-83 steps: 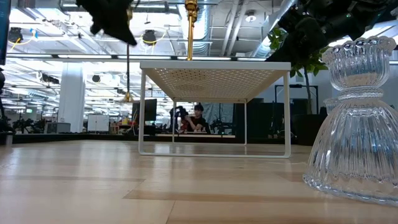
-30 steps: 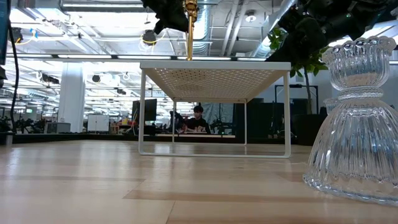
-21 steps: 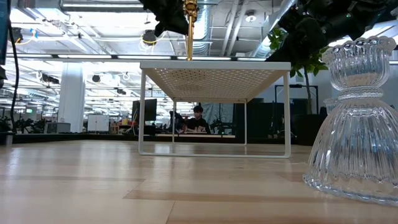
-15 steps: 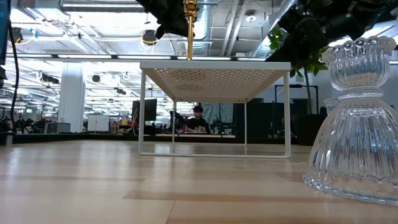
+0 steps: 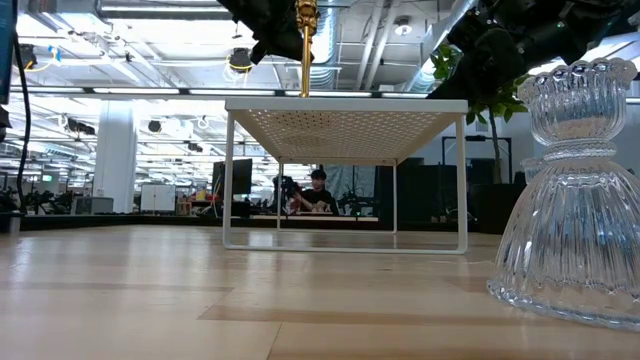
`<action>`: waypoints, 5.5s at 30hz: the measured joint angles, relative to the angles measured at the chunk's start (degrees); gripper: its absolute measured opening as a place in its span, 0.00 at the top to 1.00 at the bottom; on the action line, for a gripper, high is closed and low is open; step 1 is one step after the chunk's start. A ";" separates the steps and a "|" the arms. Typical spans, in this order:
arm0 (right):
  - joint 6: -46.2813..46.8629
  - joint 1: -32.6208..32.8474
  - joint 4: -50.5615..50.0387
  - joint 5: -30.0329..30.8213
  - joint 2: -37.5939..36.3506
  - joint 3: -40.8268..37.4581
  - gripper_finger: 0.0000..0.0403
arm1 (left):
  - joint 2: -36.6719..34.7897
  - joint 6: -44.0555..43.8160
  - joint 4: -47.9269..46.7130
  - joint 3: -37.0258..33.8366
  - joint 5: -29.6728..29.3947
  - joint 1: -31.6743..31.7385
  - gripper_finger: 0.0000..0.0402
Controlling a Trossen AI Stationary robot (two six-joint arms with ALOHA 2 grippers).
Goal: Pick & Place candle stick holders
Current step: Put the gold candle holder on the shelf aligned with the other gold candle holders, then put the top transparent candle holder on the shelf
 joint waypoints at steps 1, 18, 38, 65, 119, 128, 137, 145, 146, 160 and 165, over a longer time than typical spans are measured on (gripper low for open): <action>0.00 -0.02 0.00 0.00 -0.02 0.00 1.00 | 0.28 0.02 0.13 0.00 0.02 0.00 0.96; 0.02 -0.02 -0.18 -0.02 0.00 0.00 1.00 | 1.92 1.05 0.00 0.11 -0.46 0.00 0.93; 0.02 -0.02 -0.50 -0.02 0.00 0.00 1.00 | 1.74 1.09 -0.29 -0.11 -3.67 0.00 0.73; 0.02 0.00 -0.76 -0.01 -0.01 0.00 1.00 | -9.43 1.07 -0.03 0.02 -3.21 -4.24 0.72; 0.11 -0.38 -2.51 0.00 -0.11 -0.01 1.00 | -53.13 13.09 16.70 -56.49 -2.30 -30.88 0.98; 0.12 -0.33 -2.56 -0.01 -0.11 0.00 1.00 | -53.19 12.65 17.35 -59.32 -0.44 -30.82 0.98; 6.66 -0.27 -2.79 -0.02 0.02 0.00 1.00 | -48.61 12.65 18.34 -59.32 -0.44 -30.82 0.98; 19.82 6.02 -28.37 8.13 -0.79 5.61 1.00 | -43.82 12.66 19.35 -59.32 -0.47 -30.80 0.98; 21.09 7.46 -30.35 9.84 -0.79 6.27 1.00 | -43.42 12.66 19.42 -59.32 -0.70 -30.80 0.98; 36.32 23.46 -37.89 11.96 -0.76 8.72 1.00 | -42.24 12.68 21.41 -59.32 -1.97 -30.80 0.98; 41.18 27.30 -37.90 11.96 -0.76 8.72 1.00 | -42.24 12.68 21.75 -59.32 -1.97 -30.80 0.98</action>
